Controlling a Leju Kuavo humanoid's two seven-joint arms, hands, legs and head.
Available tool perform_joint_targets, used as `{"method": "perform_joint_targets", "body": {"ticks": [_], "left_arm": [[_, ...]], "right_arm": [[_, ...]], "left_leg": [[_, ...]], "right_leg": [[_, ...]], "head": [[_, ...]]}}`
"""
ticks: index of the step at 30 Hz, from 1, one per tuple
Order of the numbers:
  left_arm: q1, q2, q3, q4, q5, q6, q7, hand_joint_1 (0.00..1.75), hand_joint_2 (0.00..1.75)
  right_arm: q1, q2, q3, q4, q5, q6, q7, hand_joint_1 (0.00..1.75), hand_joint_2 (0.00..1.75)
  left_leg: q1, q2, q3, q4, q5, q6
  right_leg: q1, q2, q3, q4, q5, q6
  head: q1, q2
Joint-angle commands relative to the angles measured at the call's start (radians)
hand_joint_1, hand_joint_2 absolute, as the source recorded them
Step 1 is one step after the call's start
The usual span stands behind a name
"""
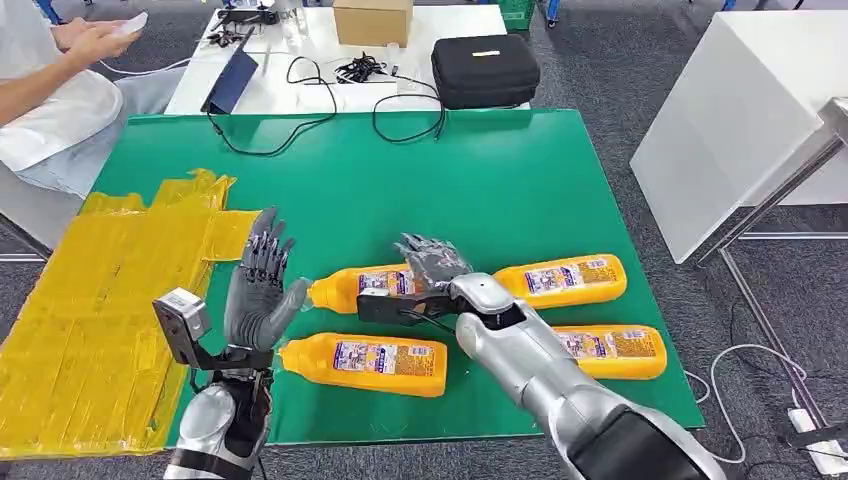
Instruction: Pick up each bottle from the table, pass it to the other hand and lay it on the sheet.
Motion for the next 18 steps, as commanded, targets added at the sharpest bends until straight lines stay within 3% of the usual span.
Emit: {"method": "perform_joint_targets", "body": {"ticks": [1, 11, 14, 16, 18], "left_arm": [[-0.051, 0.008, -0.022, 0.072, 0.005, 0.001, 0.001, 0.00, 1.75], [-0.073, 0.015, -0.055, 0.091, 0.028, 0.008, -0.002, 0.00, 1.75], [-0.074, 0.014, -0.058, 0.096, 0.031, 0.012, -0.002, 0.00, 1.75], [-0.074, 0.012, -0.058, 0.098, 0.033, 0.014, -0.002, 0.00, 1.75], [-0.073, 0.012, -0.059, 0.099, 0.034, 0.016, -0.003, 0.00, 1.75]], "right_arm": [[-0.073, 0.010, 0.008, 0.163, -0.010, 0.009, 0.005, 0.00, 1.75], [-0.074, 0.016, -0.027, 0.252, -0.009, 0.026, 0.018, 0.03, 1.75], [-0.072, 0.016, -0.030, 0.257, -0.001, 0.031, 0.023, 0.58, 1.75], [-0.069, 0.015, -0.025, 0.261, 0.009, 0.033, 0.030, 1.15, 1.75], [-0.065, 0.016, -0.021, 0.261, 0.018, 0.029, 0.035, 1.33, 1.75]], "left_leg": [[0.000, -0.002, 0.004, 0.000, -0.001, -0.001], [0.000, -0.002, 0.005, 0.000, -0.002, -0.001], [0.000, -0.002, 0.004, 0.000, -0.001, -0.001], [0.000, -0.001, 0.004, 0.000, -0.001, -0.001], [0.000, -0.002, 0.006, -0.001, -0.002, -0.001]], "right_leg": [[0.000, -0.002, 0.004, 0.000, -0.002, 0.000], [0.000, -0.003, 0.006, 0.000, -0.002, 0.000], [0.000, -0.003, 0.005, 0.000, -0.002, 0.000], [0.000, -0.002, 0.005, 0.000, -0.002, 0.000], [0.000, -0.003, 0.007, 0.000, -0.003, 0.000]], "head": [[0.000, 0.000], [0.000, 0.000], [0.000, 0.000], [0.000, 0.000], [0.000, 0.000]]}}
